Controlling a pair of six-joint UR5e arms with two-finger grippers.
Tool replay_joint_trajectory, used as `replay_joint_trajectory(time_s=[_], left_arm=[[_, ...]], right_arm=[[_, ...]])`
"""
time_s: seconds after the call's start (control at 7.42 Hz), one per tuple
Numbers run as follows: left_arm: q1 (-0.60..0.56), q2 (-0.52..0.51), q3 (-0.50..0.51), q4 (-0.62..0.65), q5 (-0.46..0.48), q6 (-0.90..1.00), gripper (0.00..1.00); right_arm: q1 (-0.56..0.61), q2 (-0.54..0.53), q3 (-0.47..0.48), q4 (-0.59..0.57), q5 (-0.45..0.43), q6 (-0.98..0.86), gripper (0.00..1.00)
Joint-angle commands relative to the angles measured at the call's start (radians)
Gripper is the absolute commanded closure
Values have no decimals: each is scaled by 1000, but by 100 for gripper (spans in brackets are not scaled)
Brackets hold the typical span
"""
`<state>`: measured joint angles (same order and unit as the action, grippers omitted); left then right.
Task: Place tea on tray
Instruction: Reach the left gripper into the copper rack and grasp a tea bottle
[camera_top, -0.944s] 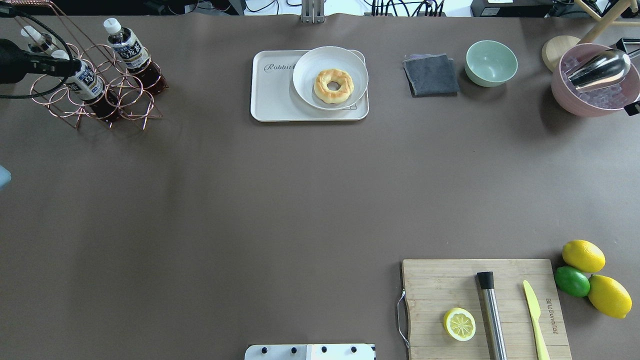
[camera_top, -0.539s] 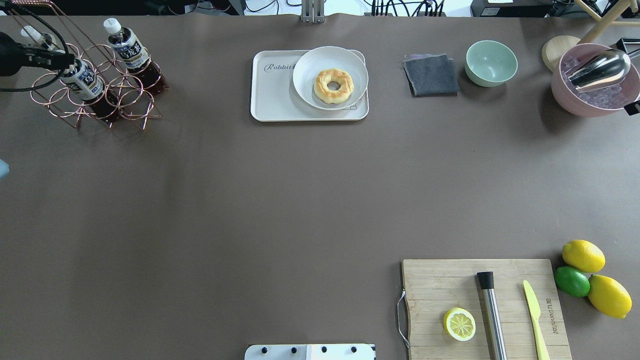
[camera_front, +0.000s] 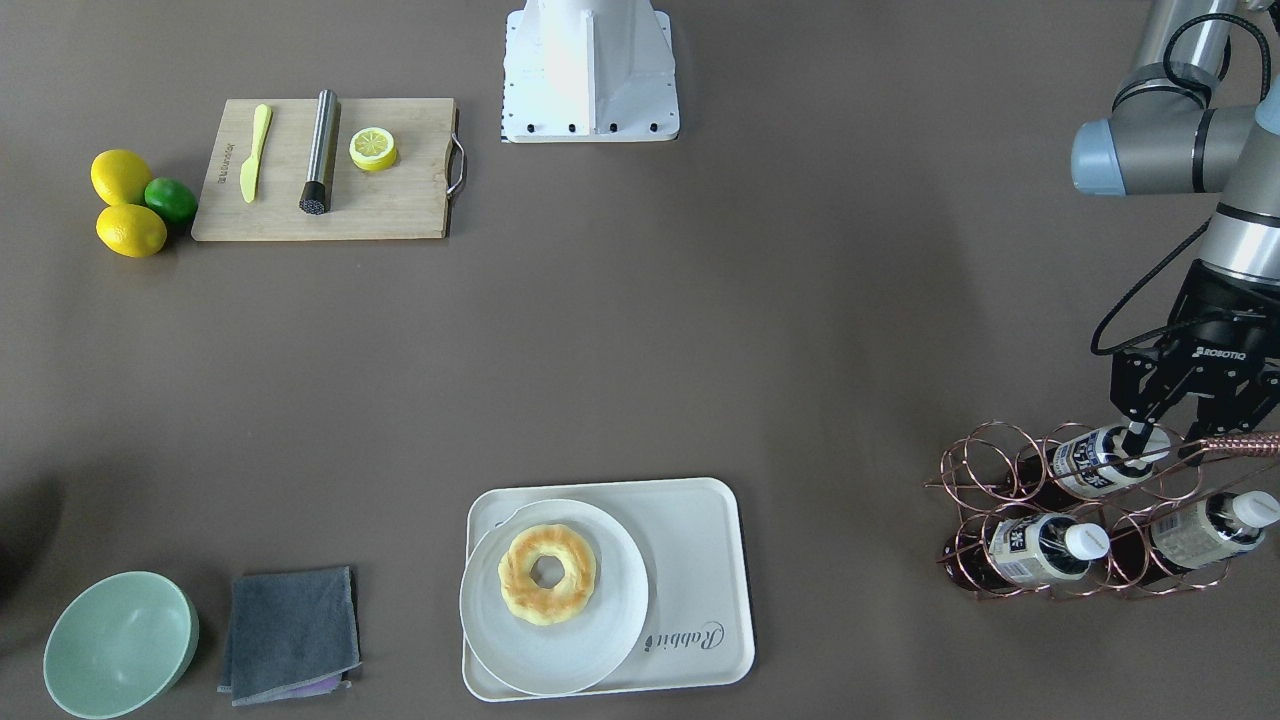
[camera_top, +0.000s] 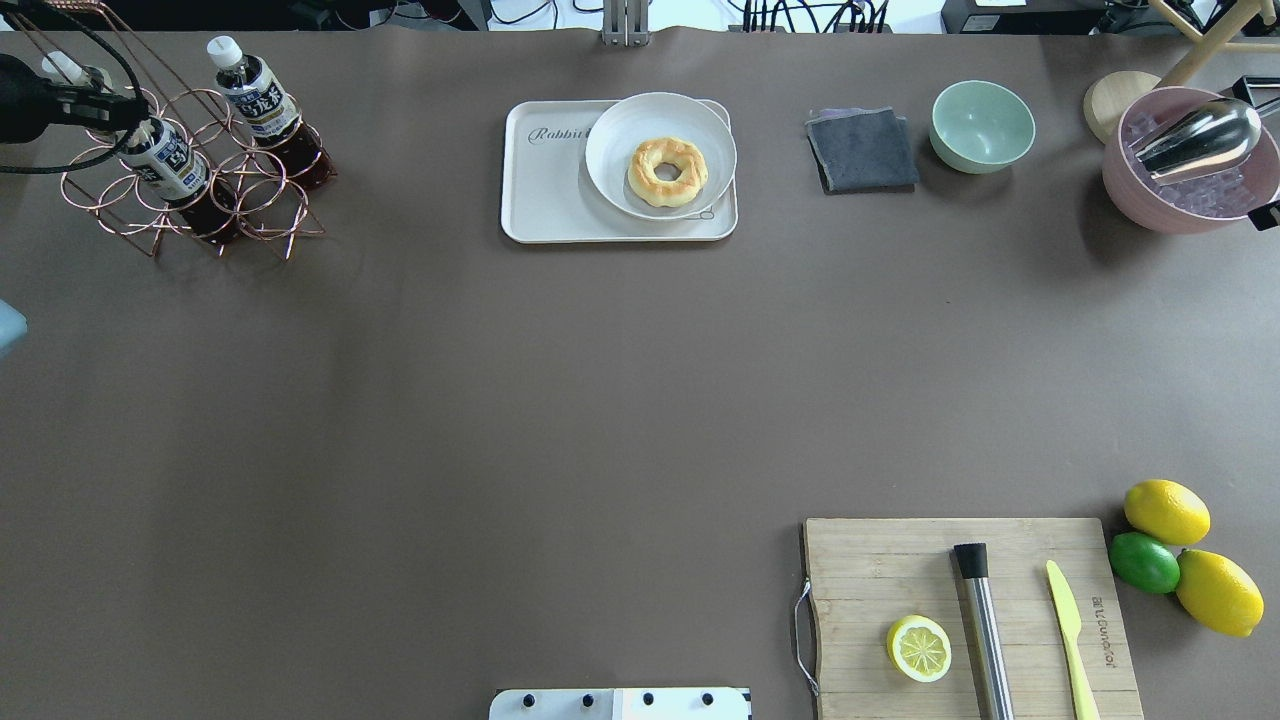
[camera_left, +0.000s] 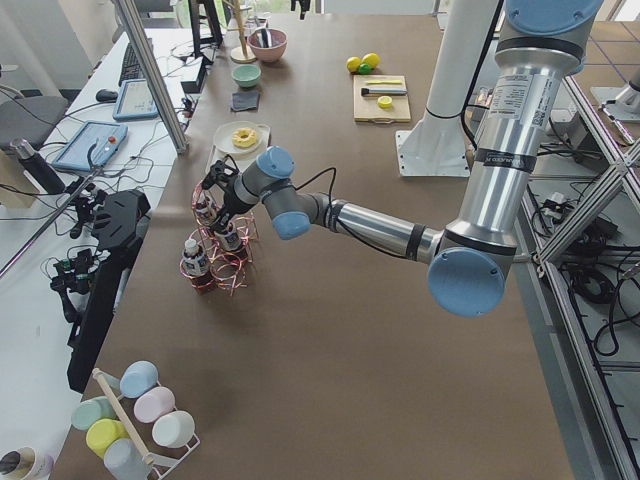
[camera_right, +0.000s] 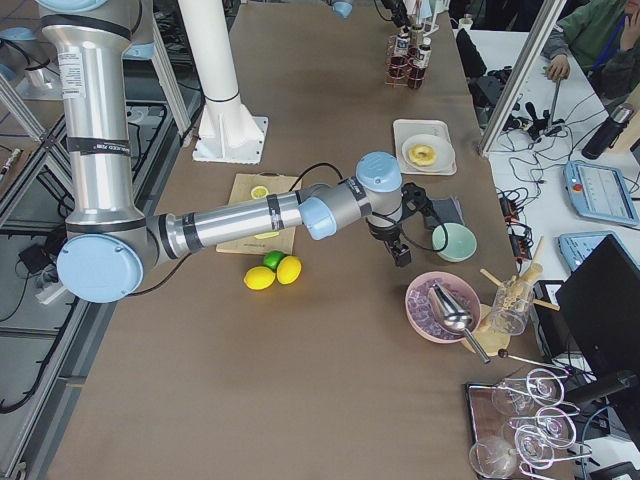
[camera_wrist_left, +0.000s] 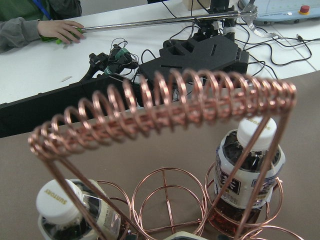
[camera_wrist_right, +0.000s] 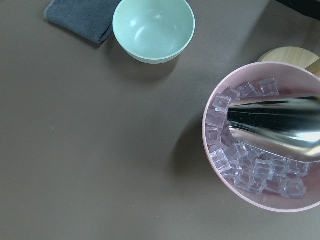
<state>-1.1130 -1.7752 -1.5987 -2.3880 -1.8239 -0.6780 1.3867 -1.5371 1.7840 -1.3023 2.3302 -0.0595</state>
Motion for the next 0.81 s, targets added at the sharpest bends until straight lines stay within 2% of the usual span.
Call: replay_joint_trajectory(time_s=[0.0, 0.13, 0.27, 0.4, 0.67], left_arm=[[1, 0, 20, -34, 0, -5, 46], [2, 0, 19, -36, -2, -9, 57], [2, 0, 13, -36, -3, -11, 87], [1, -1, -1, -37, -6, -12, 100], [-22, -1, -41, -19, -14, -11, 100]], right_arm=[[0, 0, 0, 0, 0, 0, 0], [0, 2, 0, 0, 0, 0, 0], [0, 6, -1, 0, 0, 0, 0], [0, 6, -1, 0, 0, 0, 0], [0, 8, -3, 0, 0, 0, 0]])
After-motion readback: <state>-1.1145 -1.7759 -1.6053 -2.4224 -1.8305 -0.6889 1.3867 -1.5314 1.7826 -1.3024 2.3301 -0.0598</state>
